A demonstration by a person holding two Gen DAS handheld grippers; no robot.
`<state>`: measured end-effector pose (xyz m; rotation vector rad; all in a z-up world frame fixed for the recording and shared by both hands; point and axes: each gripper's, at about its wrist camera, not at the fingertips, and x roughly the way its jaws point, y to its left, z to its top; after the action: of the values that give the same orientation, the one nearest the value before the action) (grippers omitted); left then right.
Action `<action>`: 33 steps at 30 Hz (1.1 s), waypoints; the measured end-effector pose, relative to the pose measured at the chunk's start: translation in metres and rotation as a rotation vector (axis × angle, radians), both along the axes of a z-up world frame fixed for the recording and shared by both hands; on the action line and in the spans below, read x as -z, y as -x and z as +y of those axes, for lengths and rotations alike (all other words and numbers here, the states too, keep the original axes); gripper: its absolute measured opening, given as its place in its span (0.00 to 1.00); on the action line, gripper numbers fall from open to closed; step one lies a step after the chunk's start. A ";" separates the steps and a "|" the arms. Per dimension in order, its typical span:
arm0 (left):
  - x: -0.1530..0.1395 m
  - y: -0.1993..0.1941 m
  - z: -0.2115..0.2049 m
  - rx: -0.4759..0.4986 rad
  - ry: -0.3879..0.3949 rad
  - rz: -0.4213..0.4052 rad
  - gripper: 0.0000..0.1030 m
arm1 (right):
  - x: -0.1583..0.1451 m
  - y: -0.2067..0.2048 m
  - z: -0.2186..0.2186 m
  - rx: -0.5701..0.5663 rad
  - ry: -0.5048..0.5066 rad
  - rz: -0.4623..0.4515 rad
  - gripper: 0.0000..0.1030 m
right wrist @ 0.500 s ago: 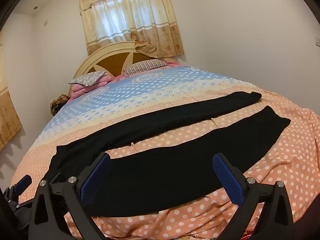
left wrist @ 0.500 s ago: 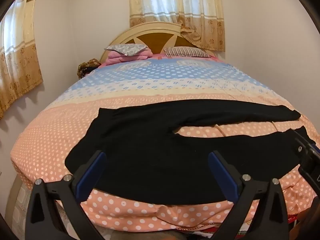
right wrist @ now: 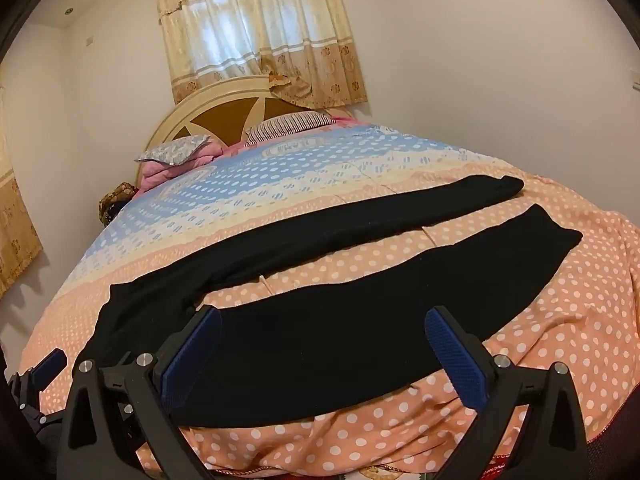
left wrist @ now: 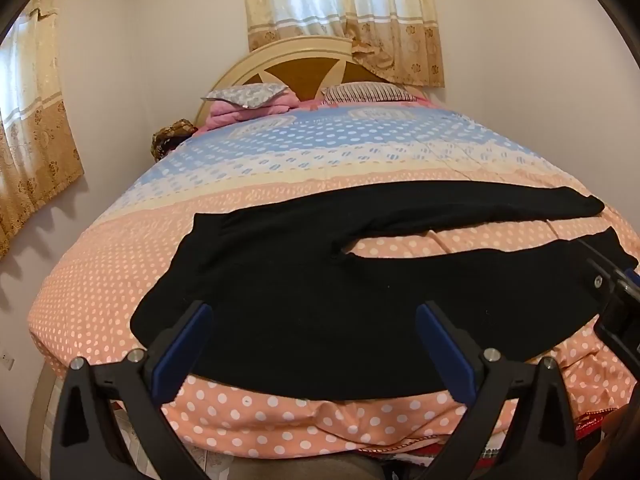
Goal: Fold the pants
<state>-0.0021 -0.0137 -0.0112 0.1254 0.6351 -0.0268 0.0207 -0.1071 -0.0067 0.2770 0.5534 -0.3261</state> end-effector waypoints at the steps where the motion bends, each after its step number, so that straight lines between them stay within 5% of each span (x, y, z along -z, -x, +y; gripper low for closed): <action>1: 0.000 0.000 0.000 0.000 -0.001 0.000 1.00 | 0.001 0.000 -0.001 0.002 -0.003 0.002 0.99; 33: 0.004 -0.002 0.002 -0.006 0.004 0.024 1.00 | 0.009 -0.002 -0.002 -0.002 -0.024 0.023 0.99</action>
<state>0.0004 -0.0119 -0.0149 0.1198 0.6592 -0.0237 0.0227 -0.1093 -0.0154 0.2966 0.5801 -0.3214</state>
